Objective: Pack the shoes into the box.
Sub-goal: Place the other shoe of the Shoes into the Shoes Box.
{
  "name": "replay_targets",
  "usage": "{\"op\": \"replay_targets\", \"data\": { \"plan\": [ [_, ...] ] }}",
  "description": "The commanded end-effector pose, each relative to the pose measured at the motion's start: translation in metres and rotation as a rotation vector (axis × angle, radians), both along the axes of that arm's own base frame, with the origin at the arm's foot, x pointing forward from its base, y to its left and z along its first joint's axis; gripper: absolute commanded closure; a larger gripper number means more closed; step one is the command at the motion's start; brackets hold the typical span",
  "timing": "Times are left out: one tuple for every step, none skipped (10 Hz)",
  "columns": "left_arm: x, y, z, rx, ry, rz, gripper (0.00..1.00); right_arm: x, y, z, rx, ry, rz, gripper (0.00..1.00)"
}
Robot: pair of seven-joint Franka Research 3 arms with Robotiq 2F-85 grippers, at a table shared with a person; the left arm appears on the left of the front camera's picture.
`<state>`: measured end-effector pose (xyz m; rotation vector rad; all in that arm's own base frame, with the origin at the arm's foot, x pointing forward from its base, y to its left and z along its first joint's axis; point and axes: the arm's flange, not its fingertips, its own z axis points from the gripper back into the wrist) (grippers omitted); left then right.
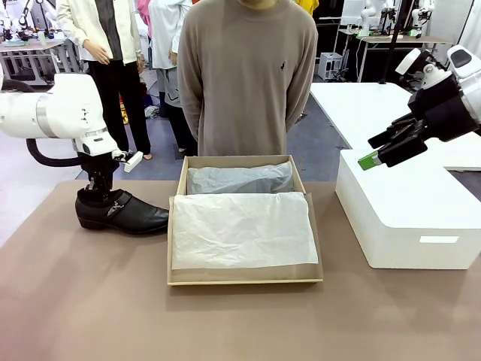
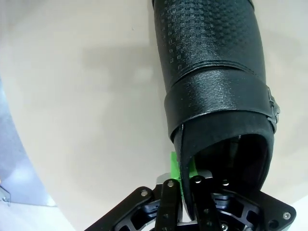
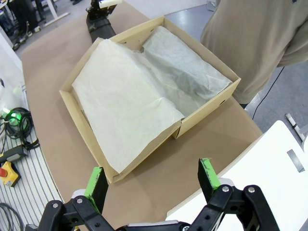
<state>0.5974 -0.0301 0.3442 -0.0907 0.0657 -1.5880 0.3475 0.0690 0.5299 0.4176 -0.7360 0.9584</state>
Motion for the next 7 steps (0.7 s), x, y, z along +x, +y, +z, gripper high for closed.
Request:
{"op": "replay_targets", "data": {
  "plan": [
    [0.0, 0.004, 0.006, 0.02, -0.033, -0.016, 1.0, 0.003, -0.001, -0.001, 0.018, -0.013, 0.024, 0.0],
    [0.0, 0.003, 0.009, 0.032, -0.036, -0.017, 1.0, 0.003, -0.001, -0.001, 0.018, -0.013, 0.024, 0.0],
    [0.0, 0.004, 0.014, 0.029, -0.039, -0.019, 1.0, 0.003, -0.001, -0.001, 0.018, -0.013, 0.024, 0.0],
    [0.001, 0.007, 0.021, 0.014, -0.051, -0.004, 1.0, 0.003, -0.001, -0.001, 0.018, -0.013, 0.024, 0.0],
    [0.002, 0.015, 0.037, 0.005, -0.093, 0.053, 1.0, 0.003, -0.001, -0.001, 0.018, -0.013, 0.024, 0.0],
    [0.005, 0.022, 0.054, 0.027, -0.101, 0.128, 1.0, 0.003, -0.001, -0.001, 0.018, -0.013, 0.024, 0.0],
    [0.006, 0.028, 0.072, 0.039, -0.117, 0.208, 1.0, 0.003, -0.001, -0.001, 0.018, -0.013, 0.024, 0.0]
  ]
}}
